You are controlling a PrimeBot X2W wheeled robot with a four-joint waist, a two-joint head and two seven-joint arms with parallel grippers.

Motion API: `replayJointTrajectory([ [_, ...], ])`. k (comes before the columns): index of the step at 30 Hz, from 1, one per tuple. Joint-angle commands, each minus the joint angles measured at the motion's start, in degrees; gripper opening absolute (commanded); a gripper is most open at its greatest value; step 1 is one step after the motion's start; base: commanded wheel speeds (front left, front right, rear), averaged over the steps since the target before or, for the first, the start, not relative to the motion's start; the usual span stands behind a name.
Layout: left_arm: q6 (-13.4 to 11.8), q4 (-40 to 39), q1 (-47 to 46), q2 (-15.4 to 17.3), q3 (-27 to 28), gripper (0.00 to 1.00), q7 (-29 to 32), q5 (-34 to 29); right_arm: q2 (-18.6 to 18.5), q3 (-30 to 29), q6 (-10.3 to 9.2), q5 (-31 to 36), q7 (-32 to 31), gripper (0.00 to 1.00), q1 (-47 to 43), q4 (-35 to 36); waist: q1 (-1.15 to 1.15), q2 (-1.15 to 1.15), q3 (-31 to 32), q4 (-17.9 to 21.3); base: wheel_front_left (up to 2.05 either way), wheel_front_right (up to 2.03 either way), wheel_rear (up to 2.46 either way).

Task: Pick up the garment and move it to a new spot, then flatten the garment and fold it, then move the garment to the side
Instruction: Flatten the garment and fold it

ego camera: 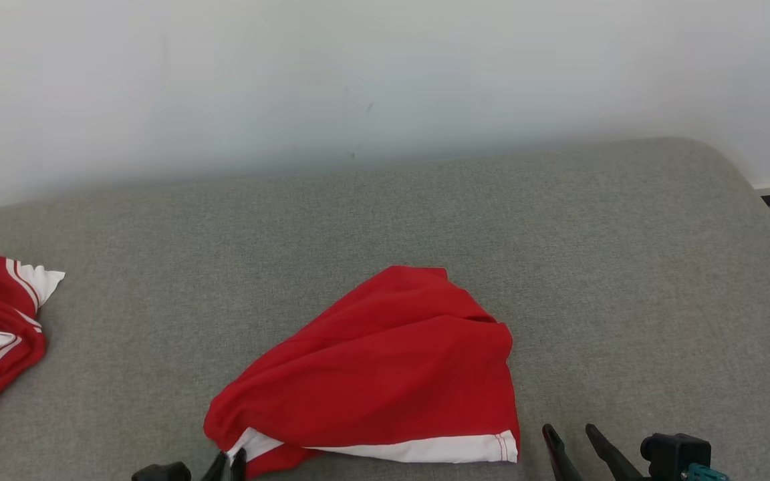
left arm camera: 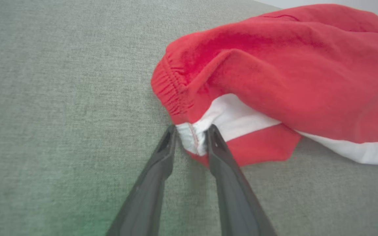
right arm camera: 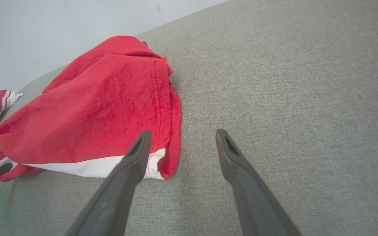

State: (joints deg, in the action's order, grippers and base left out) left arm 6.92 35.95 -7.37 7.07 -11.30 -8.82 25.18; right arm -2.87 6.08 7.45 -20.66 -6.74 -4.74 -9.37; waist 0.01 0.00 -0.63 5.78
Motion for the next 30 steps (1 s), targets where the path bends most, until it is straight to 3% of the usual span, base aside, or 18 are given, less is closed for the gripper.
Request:
replayJointTrajectory([
  [1,0.1,0.4,-0.7,0.2,-0.2,0.16,-0.4,0.6,0.0,-0.1,0.08,-0.2,0.3,1.00,0.3,0.0,-0.01,0.00,0.0,0.0,0.00,0.00,0.00],
  [2,0.1,0.5,-0.8,0.3,-0.3,0.00,-0.5,0.8,0.0,0.0,0.08,-0.2,0.3,1.00,0.4,0.0,-0.01,0.00,-0.1,-0.1,0.00,0.00,0.00],
  [18,-0.2,-0.3,-1.5,-0.3,-2.7,0.00,-3.1,-0.1,-0.3,4.5,0.08,2.3,-8.9,1.00,0.1,1.7,-0.01,0.00,-1.4,-1.1,0.00,0.00,0.00],
  [30,-0.3,-0.1,-3.1,-0.1,-3.7,0.00,-3.3,0.0,-0.8,7.2,0.08,4.2,-10.7,1.00,5.3,-3.7,-0.01,0.00,-3.1,-1.9,0.00,0.00,0.00],
])
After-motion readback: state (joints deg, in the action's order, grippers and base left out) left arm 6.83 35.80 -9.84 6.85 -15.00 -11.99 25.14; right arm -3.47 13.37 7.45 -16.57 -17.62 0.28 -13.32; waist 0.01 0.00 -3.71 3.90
